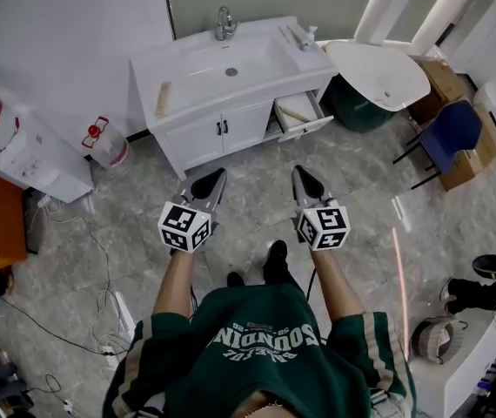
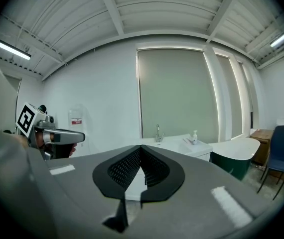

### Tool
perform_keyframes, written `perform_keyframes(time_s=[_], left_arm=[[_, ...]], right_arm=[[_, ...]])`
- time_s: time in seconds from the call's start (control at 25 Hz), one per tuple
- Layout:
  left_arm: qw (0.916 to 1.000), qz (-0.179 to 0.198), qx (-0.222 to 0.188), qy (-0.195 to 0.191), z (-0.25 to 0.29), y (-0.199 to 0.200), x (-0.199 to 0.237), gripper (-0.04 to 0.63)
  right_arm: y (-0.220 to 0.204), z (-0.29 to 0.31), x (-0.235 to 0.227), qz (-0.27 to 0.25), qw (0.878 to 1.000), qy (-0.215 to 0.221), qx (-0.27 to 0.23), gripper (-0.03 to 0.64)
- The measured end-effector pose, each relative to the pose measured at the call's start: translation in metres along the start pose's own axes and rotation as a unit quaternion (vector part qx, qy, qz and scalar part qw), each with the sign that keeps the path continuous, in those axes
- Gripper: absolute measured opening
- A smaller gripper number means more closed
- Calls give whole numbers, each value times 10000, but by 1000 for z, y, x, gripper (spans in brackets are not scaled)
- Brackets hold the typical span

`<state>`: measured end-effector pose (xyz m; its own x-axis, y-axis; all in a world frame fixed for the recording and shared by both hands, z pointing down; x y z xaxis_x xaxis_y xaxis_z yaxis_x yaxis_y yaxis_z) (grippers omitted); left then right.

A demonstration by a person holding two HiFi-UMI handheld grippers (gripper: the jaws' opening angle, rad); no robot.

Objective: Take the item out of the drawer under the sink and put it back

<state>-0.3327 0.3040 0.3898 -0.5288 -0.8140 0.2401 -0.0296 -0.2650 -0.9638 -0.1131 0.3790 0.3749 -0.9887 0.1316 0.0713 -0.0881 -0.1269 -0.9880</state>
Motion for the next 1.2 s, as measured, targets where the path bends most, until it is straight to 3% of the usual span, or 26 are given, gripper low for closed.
perform_keyframes(time_s=[0.28,0.52,1.2], left_arm=[[9999,-38,111,-9,21,-7,6,49],[9999,7,148,77,69,1,22,49],[9969,-36,-2,783,260,51,59,49]], right_arm=[[-6,14,-18,99,9999,-30,-12,2],[-10,54,-57,167,9998,46,-33,2],[10,203,-236,69,9973,723,-52,2]])
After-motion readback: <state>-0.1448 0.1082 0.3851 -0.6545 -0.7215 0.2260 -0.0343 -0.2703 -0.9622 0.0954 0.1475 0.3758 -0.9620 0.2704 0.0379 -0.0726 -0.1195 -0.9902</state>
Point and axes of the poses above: the fingertips, and each gripper's own axes: z forward along the fingers, x to its left, y out of its top, the point moved 5 cm from there along -z, backward along the fingers, and after that the axes turned 8 degrees about -z, right-handed, at the moved point
